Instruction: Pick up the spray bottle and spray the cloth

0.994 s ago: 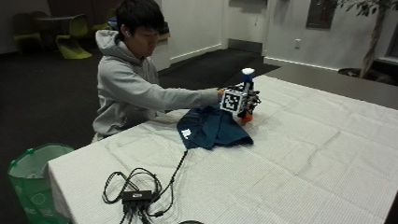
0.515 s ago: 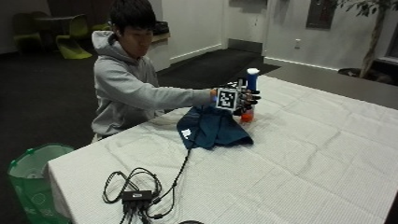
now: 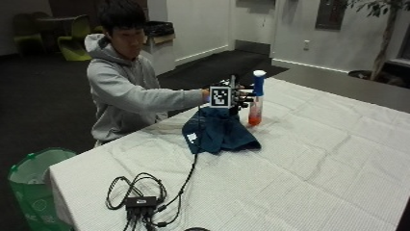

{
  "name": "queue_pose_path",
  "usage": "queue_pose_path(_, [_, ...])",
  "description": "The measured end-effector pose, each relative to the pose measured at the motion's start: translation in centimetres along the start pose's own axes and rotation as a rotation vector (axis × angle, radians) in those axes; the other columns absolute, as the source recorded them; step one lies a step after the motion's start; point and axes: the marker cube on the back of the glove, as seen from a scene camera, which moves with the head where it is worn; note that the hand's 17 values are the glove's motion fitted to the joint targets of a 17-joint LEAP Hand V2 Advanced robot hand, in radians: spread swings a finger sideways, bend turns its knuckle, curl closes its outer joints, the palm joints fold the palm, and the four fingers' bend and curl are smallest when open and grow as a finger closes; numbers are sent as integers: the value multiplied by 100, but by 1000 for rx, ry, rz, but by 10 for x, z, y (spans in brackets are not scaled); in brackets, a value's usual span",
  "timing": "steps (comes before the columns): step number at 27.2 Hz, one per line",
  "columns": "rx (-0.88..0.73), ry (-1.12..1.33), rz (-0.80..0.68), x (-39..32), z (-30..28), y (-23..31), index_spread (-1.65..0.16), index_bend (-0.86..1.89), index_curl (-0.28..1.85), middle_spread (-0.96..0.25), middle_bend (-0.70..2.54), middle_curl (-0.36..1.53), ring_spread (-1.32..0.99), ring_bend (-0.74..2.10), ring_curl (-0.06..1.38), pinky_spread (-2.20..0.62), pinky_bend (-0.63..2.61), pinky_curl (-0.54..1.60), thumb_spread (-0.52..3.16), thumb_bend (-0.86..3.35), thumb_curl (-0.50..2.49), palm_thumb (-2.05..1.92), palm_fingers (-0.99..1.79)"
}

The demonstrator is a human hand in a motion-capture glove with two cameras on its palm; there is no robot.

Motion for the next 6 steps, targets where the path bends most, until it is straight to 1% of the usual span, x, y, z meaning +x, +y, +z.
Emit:
queue_pose_path(2, [-76,6,-14,1,-5,17,-38,15,31,-2,18,38,-2,18,36,21,40,36,76,-4,55,85,-1])
queue_pose_path(5, [-334,36,-36,4,-14,60,-38,16,30,-1,18,37,-1,18,35,22,40,36,78,-4,54,85,-1])
queue_pose_path(6, [-379,40,-39,4,-15,67,-38,16,30,-1,19,37,-1,18,35,22,40,35,78,-4,54,84,-1])
